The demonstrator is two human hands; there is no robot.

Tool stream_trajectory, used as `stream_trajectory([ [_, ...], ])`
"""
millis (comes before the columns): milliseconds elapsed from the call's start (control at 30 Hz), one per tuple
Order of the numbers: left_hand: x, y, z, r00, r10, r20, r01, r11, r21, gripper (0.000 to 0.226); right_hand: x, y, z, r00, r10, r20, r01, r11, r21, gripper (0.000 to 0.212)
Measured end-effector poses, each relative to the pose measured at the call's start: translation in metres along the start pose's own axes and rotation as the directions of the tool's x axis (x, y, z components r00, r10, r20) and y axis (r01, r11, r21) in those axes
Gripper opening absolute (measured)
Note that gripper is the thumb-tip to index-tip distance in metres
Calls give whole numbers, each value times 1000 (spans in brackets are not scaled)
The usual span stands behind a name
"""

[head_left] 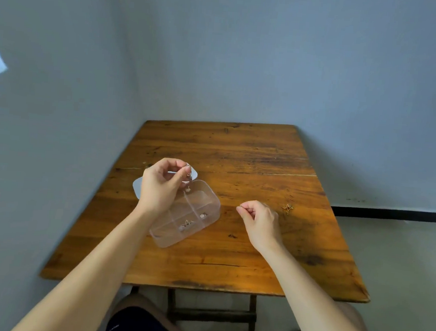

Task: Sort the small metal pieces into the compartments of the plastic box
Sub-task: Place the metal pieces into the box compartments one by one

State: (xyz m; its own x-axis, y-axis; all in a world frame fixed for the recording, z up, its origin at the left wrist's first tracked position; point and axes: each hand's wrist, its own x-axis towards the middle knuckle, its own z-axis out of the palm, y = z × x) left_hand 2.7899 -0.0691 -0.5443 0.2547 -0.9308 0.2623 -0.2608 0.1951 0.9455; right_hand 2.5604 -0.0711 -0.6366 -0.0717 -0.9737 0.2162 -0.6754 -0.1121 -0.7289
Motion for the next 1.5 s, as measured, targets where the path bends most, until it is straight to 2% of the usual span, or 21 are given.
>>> stream_trajectory([
  [200,5,-48,-4,994,-108,-19,110,986,123,1,16,-26,12,999,-40,36,38,997,63,15],
  [300,-2,-72,-6,990,-139,3,133,949,287,8,31,-42,15,997,-54,52,48,992,118,15],
  [400,-4,-78,-4,989,-145,-4,138,933,331,17,46,-59,22,995,-92,43,85,985,148,12],
  [500,-4,-79,-1,990,-142,-22,139,911,387,20,55,-73,34,991,-120,61,112,986,123,18],
  [633,-4,-81,-1,988,-147,-45,153,897,415,19,50,-68,54,966,-173,191,175,984,6,27],
  [700,-3,-81,-1,987,-154,-48,160,893,420,18,43,-60,59,959,-194,205,196,980,10,30],
  [800,-1,-82,-1,988,-148,-50,154,887,435,18,43,-59,55,962,-171,212,165,985,47,36],
  [933,-1,-83,-2,986,-164,-16,154,885,439,23,44,-59,37,950,-109,293,67,986,152,45],
  [1033,3,-76,-4,982,-187,33,158,900,406,28,39,-48,15,961,-85,264,36,982,184,44],
  [1200,-3,-40,32,997,0,75,-29,923,384,34,29,2,-31,989,-25,145,17,998,56,39],
  [1300,-17,-27,71,981,100,169,-149,938,312,36,22,31,-53,995,57,82,-56,998,-8,41],
  [1400,-35,-35,107,937,187,295,-269,925,270,33,16,53,-66,991,137,3,-136,987,-87,51],
  [1500,-52,-58,127,898,164,409,-330,866,377,39,11,71,-73,977,213,8,-208,961,-184,68],
])
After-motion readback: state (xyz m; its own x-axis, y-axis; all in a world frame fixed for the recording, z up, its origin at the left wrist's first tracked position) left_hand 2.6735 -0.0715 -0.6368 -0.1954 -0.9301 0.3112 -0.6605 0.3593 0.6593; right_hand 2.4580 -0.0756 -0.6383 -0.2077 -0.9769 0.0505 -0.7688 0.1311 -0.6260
